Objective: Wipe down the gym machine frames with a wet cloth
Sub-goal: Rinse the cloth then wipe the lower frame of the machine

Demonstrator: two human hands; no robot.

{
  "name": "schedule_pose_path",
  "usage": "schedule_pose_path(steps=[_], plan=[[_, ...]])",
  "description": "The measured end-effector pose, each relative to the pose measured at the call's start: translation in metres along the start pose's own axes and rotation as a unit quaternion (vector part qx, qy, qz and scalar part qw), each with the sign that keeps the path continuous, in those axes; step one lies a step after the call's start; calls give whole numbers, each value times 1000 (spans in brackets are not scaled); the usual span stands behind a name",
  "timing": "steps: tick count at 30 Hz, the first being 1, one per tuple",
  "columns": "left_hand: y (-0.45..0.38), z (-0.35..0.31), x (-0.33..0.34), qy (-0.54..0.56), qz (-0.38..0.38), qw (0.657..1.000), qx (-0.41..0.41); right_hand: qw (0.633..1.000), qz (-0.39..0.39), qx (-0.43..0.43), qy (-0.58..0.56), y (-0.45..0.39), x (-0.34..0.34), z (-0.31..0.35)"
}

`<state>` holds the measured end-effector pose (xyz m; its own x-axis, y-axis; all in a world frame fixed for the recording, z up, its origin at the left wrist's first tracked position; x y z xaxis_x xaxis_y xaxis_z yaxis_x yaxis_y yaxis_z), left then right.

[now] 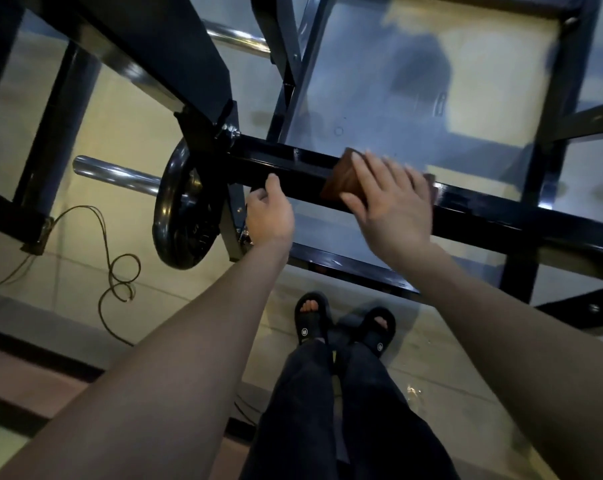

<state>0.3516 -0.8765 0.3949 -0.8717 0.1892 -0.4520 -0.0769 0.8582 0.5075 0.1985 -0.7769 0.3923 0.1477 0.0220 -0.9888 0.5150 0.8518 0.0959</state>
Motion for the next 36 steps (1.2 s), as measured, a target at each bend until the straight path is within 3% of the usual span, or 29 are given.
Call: schedule_pose_path(steps=[4,8,14,17,19,21,22,24,25,26,28,31,36], plan=[[3,11,7,-11,-21,1000,8,998,27,-55,-11,-28,2,46],[-1,14,13,-78,49,995,36,997,-17,-72,-4,-3,7,-8],[24,17,43,-86,201,974,62,997,-34,66,-19,52,-11,-93],[50,14,64,-86,249,962,68,973,-38,178,-141,85,-23,-104],[70,11,72,-73,280,955,63,937,-35,227,-264,109,-27,-104],[90,6,73,-57,315,945,72,857,21,288,-426,132,-33,-96],[98,4,73,-50,331,939,76,778,65,331,-530,140,-36,-91],[113,0,71,-36,361,928,81,569,139,390,-710,154,-43,-84],[121,-2,70,-33,374,923,84,494,162,395,-757,159,-44,-84],[127,-4,70,-30,381,920,91,456,178,385,-783,161,-45,-84],[139,-4,72,-29,387,916,101,444,190,353,-801,161,-47,-82],[146,10,74,-24,398,914,77,458,197,360,-788,162,-45,-74],[147,14,77,-16,443,896,18,522,175,395,-735,152,-44,-69]])
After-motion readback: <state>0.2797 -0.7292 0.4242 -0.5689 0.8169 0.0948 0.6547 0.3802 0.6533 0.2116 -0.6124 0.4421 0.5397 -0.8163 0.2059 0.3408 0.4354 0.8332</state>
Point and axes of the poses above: each hand's wrist, its own y-axis away from the middle knuckle, its own x-axis out of the palm, z = x × y, the point moved 1 cm from there along -y, towards the middle knuckle, and after that the axes turned 6 degrees about x, right-handed, at the moved point
